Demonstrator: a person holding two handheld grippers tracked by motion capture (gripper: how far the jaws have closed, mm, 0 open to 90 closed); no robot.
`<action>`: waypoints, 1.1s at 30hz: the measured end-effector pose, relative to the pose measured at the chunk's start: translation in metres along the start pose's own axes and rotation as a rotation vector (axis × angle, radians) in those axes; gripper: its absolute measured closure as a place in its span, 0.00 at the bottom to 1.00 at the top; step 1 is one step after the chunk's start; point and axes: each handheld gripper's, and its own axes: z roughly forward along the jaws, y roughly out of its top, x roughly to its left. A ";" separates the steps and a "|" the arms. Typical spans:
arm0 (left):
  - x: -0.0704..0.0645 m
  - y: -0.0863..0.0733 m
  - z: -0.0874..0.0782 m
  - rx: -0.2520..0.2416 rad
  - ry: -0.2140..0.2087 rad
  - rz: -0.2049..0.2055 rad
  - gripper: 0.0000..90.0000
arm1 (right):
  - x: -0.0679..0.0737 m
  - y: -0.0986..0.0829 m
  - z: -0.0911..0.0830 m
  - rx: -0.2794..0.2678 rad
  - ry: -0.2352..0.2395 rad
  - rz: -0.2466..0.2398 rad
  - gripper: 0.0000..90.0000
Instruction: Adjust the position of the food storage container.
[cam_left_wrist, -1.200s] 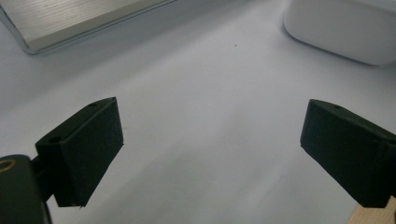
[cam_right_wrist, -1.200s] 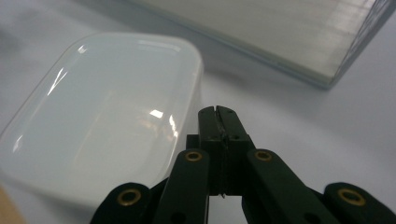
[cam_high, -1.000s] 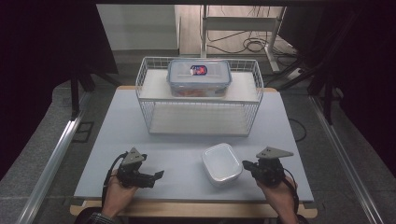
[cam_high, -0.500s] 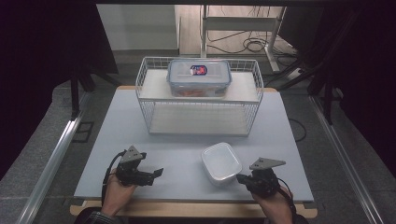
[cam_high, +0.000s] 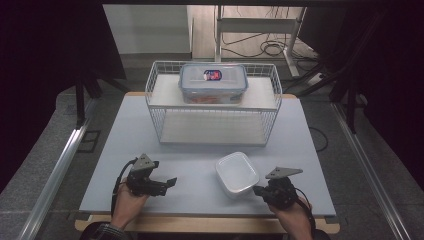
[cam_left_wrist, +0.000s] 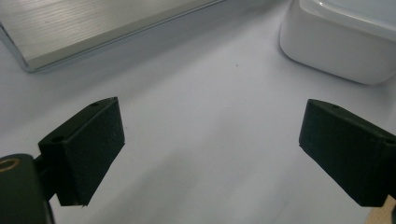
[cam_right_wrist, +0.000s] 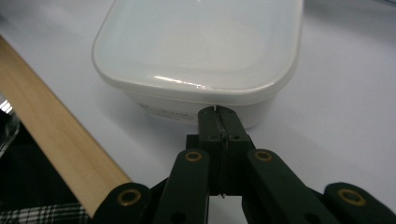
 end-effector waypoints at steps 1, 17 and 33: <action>0.000 0.001 0.001 0.002 -0.004 -0.004 0.07 | -0.002 0.000 0.001 -0.001 0.000 0.007 0.99; 0.007 0.031 0.030 0.001 0.017 0.017 0.31 | -0.033 0.027 0.024 -0.015 -0.039 0.069 0.99; 0.002 0.062 0.094 0.031 -0.059 0.012 0.73 | -0.052 0.057 0.057 -0.023 -0.068 0.094 0.99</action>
